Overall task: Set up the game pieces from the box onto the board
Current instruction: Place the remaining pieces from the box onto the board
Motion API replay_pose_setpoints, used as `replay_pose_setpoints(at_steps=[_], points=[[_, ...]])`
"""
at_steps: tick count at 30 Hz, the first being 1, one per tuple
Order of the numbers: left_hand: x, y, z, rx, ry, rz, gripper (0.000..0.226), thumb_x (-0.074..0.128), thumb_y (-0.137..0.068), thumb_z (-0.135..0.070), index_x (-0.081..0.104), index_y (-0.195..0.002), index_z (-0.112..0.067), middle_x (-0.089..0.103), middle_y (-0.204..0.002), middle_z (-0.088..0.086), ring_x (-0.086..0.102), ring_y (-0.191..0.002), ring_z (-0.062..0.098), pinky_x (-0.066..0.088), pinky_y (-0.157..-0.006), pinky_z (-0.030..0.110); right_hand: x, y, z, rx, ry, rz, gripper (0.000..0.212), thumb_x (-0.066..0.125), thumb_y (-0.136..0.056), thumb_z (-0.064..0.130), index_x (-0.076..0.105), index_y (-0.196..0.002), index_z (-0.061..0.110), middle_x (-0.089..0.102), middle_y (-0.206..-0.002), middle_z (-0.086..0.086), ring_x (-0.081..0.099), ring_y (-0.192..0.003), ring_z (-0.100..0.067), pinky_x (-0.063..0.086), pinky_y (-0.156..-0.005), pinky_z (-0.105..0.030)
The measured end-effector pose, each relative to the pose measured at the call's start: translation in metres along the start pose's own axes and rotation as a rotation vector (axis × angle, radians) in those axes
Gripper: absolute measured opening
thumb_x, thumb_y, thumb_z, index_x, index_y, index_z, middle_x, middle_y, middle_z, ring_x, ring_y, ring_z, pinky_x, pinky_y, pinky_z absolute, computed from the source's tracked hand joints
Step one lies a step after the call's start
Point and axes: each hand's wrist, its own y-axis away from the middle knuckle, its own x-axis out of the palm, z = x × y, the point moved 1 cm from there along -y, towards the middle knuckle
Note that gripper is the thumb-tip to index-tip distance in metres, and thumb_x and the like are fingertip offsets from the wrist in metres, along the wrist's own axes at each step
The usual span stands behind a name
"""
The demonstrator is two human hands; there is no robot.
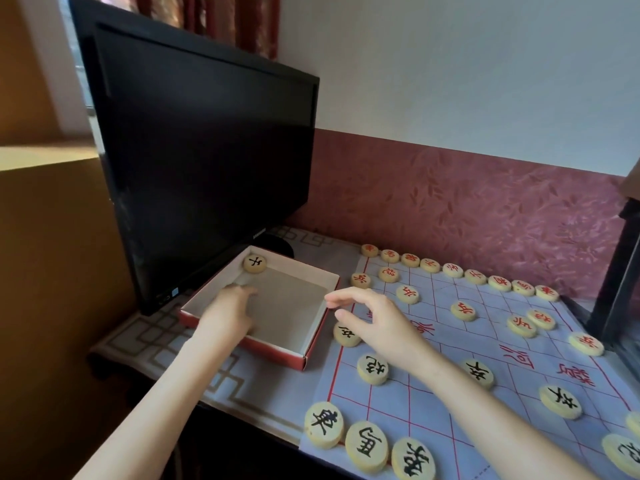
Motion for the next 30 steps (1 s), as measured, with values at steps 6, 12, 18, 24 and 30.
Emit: replay_pose_setpoints(at_steps=[6, 12, 18, 24, 30], points=[[0.008, 0.004, -0.009, 0.046, 0.204, 0.067, 0.074, 0.082, -0.063, -0.028, 0.051, -0.13, -0.022, 0.057, -0.127, 0.001, 0.053, -0.115, 0.016, 0.04, -0.088, 0.022, 0.002, -0.015, -0.015, 0.021, -0.028, 0.008, 0.024, 0.056, -0.091, 0.018, 0.064, -0.112, 0.026, 0.066, -0.106, 0.014, 0.056, -0.104, 0.005, 0.041, -0.094, -0.014], [0.003, 0.0, -0.003, 0.029, 0.133, 0.19, 0.065, 0.086, -0.055, -0.037, 0.06, -0.113, -0.022, 0.061, -0.11, -0.005, 0.056, -0.098, 0.011, 0.044, -0.079, 0.021, 0.013, -0.068, -0.022, 0.023, 0.038, 0.069, 0.027, 0.054, -0.091, 0.016, 0.062, -0.116, 0.022, 0.065, -0.111, 0.01, 0.057, -0.104, -0.005, 0.044, -0.094, -0.021], [0.001, -0.006, 0.006, 0.012, 0.153, 0.222, 0.052, 0.085, -0.055, -0.032, 0.062, -0.101, -0.026, 0.059, -0.097, -0.009, 0.058, -0.091, 0.011, 0.051, -0.08, 0.027, 0.049, -0.149, -0.027, 0.024, 0.227, 0.226, 0.046, 0.048, -0.09, 0.004, 0.049, -0.134, 0.02, 0.05, -0.137, 0.0, 0.048, -0.123, -0.016, 0.037, -0.09, -0.019], [0.002, -0.008, 0.011, 0.013, 0.192, 0.16, 0.061, 0.083, -0.056, -0.031, 0.055, -0.111, -0.028, 0.056, -0.1, -0.013, 0.055, -0.093, 0.008, 0.049, -0.081, 0.024, 0.091, -0.192, -0.024, -0.012, 0.335, 0.374, 0.061, 0.049, -0.088, 0.003, 0.035, -0.144, 0.024, 0.032, -0.149, -0.001, 0.031, -0.135, -0.021, 0.033, -0.109, -0.032], [0.004, -0.01, 0.013, 0.026, 0.18, 0.145, 0.054, 0.083, -0.057, -0.031, 0.057, -0.104, -0.029, 0.052, -0.091, -0.018, 0.054, -0.089, 0.005, 0.049, -0.078, 0.022, 0.103, -0.196, -0.027, -0.154, 0.597, 0.318, 0.051, 0.05, -0.092, 0.038, 0.039, -0.14, 0.02, 0.038, -0.129, -0.003, 0.034, -0.118, -0.022, 0.034, -0.1, -0.034]])
